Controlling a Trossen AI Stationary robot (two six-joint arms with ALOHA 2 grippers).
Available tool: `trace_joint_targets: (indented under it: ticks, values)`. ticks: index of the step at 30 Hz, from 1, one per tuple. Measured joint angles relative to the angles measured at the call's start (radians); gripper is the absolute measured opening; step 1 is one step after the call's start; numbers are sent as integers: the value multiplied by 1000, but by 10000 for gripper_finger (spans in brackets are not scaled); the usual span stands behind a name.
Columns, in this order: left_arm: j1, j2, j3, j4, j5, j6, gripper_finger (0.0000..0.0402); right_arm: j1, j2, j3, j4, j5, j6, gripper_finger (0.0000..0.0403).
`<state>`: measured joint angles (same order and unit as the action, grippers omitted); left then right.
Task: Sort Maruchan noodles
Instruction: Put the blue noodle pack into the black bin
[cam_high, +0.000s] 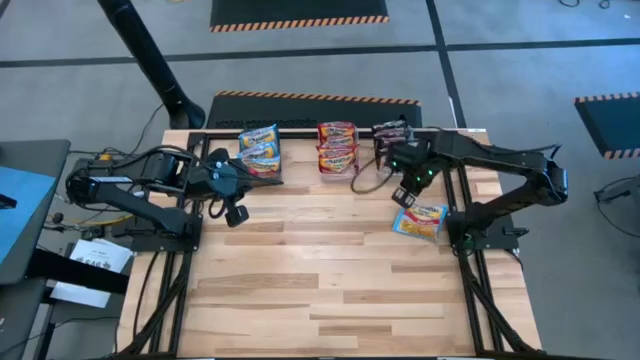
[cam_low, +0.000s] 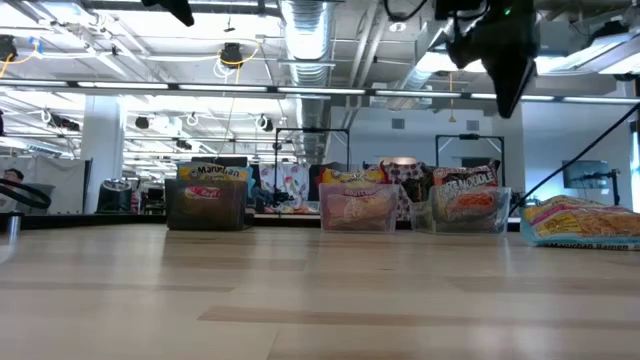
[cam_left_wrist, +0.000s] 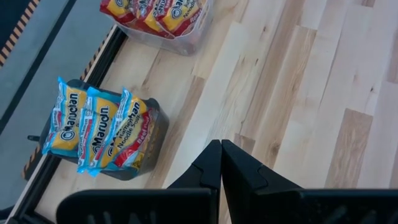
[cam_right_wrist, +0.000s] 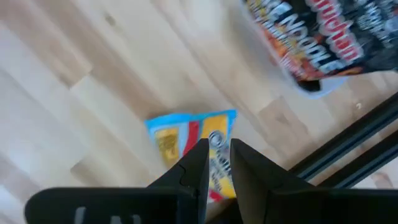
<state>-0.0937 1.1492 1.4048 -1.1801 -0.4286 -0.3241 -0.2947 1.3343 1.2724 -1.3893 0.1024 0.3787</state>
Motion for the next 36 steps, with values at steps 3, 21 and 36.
trace_joint_targets:
  ticks: [3,21,36]
  values:
    - [0,0,0,-4,1,-2,0,67,-7,0,-34,-1,27,92]
    - [0,0,0,-13,0,41,0,427,-5,0,-182,-23,467,185]
    - [0,0,0,-11,5,14,0,557,-156,-326,22,-22,672,189]
